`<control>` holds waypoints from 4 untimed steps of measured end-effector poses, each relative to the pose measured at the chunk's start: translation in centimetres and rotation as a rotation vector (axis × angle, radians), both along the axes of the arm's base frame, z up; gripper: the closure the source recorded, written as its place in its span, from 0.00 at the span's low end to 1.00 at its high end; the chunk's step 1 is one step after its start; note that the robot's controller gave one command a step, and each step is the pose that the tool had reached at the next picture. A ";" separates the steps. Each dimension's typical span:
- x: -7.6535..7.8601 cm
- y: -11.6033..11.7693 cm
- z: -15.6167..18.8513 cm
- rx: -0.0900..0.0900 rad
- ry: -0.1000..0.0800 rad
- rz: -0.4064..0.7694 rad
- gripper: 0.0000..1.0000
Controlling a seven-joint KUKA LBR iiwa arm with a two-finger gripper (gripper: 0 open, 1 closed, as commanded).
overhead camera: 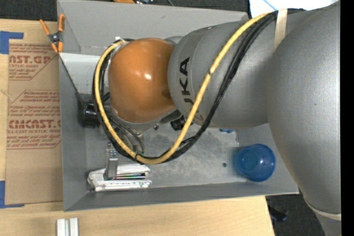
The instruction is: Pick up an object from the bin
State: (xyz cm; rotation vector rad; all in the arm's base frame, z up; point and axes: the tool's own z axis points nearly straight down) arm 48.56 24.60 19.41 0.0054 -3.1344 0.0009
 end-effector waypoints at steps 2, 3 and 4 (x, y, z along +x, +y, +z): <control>-0.3 -3.6 -12.3 0.007 -0.021 0.186 0.00; -0.6 -5.5 -7.1 0.006 -0.011 0.311 0.00; -0.5 -2.5 -9.5 0.007 -0.016 0.261 0.00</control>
Offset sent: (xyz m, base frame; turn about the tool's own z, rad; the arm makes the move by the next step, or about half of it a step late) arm -0.0067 -0.0367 -0.1241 -0.1897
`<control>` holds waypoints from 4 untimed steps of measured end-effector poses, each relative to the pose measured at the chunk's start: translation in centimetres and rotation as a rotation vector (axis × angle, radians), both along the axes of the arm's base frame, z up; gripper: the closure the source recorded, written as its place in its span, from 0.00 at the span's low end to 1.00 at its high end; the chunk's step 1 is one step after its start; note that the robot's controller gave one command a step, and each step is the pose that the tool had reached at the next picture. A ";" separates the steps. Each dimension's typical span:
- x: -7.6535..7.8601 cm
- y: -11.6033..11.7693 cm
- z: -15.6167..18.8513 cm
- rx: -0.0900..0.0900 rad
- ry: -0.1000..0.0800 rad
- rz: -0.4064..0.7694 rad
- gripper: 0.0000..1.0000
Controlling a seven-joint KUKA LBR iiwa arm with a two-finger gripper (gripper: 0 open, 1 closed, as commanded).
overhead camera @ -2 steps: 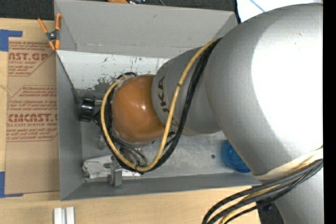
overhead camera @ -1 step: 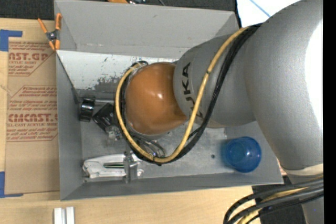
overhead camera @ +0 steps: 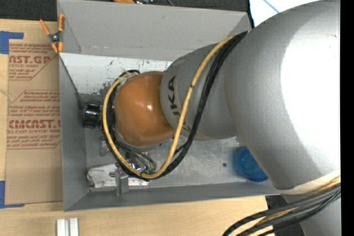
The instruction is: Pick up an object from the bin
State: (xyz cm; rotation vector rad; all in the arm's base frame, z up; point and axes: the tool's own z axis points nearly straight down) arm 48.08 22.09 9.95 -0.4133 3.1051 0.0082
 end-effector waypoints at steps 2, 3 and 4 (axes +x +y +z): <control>0.1 -1.0 -2.8 -0.004 -0.005 0.076 1.00; 0.1 -1.0 -2.7 -0.003 -0.005 0.076 1.00; 0.0 -1.0 -1.7 -0.002 -0.003 0.075 1.00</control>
Offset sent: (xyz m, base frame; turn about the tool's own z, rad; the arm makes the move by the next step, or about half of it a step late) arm -0.0018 -0.0078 -0.0295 -0.0799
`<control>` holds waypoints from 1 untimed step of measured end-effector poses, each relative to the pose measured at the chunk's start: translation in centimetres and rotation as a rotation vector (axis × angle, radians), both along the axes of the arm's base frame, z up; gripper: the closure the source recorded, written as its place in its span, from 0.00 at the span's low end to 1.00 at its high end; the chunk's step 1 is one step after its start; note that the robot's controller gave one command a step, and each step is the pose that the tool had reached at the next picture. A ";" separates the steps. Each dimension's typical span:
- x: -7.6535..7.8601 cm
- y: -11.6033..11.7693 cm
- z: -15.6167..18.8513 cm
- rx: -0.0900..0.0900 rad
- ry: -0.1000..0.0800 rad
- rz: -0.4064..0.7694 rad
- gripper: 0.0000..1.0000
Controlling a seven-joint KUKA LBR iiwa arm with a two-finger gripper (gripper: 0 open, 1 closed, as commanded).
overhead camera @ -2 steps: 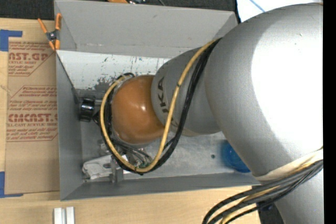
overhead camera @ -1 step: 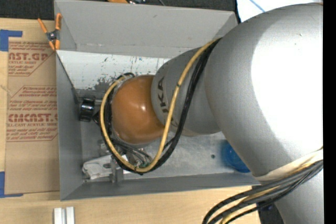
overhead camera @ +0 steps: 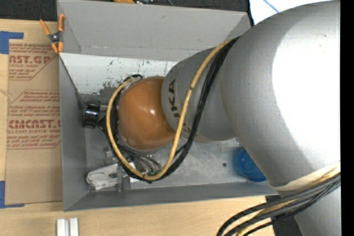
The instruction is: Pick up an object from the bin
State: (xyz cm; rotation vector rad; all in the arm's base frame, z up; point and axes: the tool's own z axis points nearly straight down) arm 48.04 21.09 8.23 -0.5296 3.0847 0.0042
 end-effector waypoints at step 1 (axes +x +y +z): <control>0.0 0.0 0.9 0.000 0.001 0.001 1.00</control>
Offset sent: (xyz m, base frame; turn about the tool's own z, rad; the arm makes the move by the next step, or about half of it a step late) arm -0.0003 0.0001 0.0390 -0.0010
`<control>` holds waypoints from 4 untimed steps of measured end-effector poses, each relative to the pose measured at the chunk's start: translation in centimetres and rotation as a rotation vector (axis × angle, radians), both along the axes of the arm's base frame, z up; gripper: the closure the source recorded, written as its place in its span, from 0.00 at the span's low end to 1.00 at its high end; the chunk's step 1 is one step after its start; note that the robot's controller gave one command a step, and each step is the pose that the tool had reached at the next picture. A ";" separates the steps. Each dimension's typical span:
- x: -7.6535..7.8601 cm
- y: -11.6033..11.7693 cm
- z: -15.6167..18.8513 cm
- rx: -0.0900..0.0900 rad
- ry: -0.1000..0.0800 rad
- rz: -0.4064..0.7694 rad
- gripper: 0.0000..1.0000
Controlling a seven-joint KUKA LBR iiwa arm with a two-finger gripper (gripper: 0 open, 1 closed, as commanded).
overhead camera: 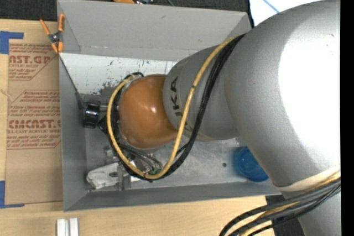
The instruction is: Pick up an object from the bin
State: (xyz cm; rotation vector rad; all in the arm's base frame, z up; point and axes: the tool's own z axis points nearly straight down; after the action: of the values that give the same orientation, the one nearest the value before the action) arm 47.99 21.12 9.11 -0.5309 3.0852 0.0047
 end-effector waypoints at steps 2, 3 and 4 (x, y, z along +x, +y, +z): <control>0.0 0.0 2.7 -0.001 0.001 0.001 1.00; -0.1 0.0 7.1 -0.001 0.002 0.001 1.00; -0.1 0.0 6.7 -0.001 0.003 0.001 1.00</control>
Offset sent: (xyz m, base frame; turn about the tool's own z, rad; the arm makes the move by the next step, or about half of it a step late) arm -0.0007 -0.0002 0.0094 -0.0004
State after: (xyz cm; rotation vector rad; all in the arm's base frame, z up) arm 47.87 21.16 15.78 -0.5333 3.0883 0.0042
